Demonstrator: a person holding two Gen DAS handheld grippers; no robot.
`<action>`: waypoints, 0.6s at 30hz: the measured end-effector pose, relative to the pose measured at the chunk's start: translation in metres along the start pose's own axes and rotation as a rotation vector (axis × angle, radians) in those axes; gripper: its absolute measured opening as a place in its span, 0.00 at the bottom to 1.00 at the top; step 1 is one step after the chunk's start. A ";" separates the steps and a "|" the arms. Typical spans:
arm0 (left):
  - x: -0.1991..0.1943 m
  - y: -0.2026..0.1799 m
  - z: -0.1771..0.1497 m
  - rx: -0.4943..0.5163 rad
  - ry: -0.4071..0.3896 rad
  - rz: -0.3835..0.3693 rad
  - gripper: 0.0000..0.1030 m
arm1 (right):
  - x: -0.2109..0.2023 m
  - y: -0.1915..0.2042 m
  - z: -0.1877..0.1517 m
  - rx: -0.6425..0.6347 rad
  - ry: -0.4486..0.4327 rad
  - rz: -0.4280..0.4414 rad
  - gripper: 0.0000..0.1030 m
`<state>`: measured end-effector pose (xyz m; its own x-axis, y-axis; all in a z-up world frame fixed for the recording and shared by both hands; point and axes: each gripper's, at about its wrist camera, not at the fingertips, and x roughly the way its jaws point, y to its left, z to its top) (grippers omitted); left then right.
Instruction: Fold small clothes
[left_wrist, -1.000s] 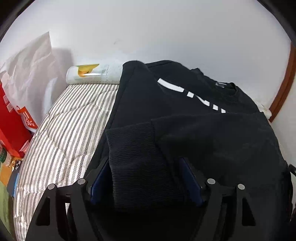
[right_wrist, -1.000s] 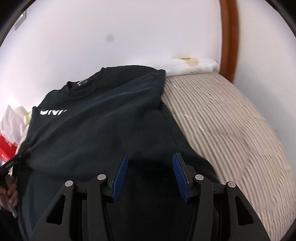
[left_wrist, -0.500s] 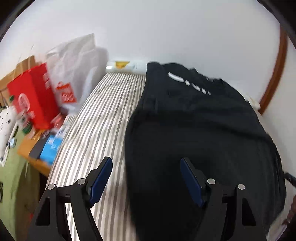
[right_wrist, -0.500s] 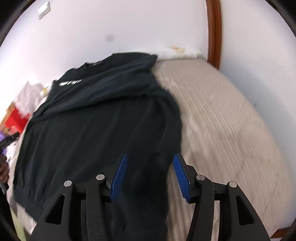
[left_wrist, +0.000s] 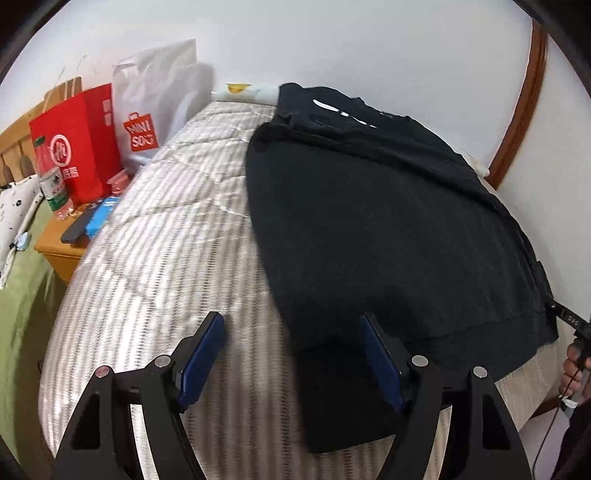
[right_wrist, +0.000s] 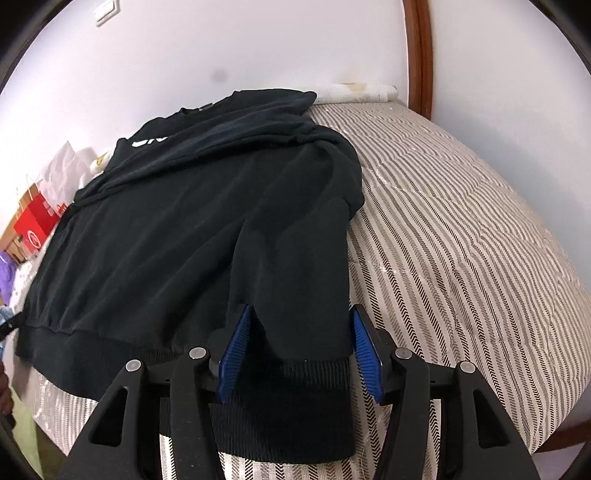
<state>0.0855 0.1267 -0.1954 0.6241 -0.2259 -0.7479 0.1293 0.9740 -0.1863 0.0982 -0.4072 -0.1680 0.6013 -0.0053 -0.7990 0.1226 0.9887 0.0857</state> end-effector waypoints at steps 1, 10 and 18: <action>0.001 -0.005 -0.001 0.013 0.003 0.014 0.68 | 0.001 0.002 0.002 -0.003 0.002 -0.007 0.54; 0.009 -0.023 0.005 0.007 -0.002 0.098 0.12 | 0.007 0.005 0.014 0.024 -0.032 -0.012 0.13; -0.038 -0.016 -0.014 0.011 -0.073 0.024 0.11 | -0.024 -0.020 -0.012 0.095 -0.013 0.104 0.09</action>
<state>0.0487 0.1199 -0.1729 0.6814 -0.2005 -0.7039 0.1216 0.9794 -0.1613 0.0723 -0.4250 -0.1576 0.6248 0.0935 -0.7752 0.1331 0.9655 0.2237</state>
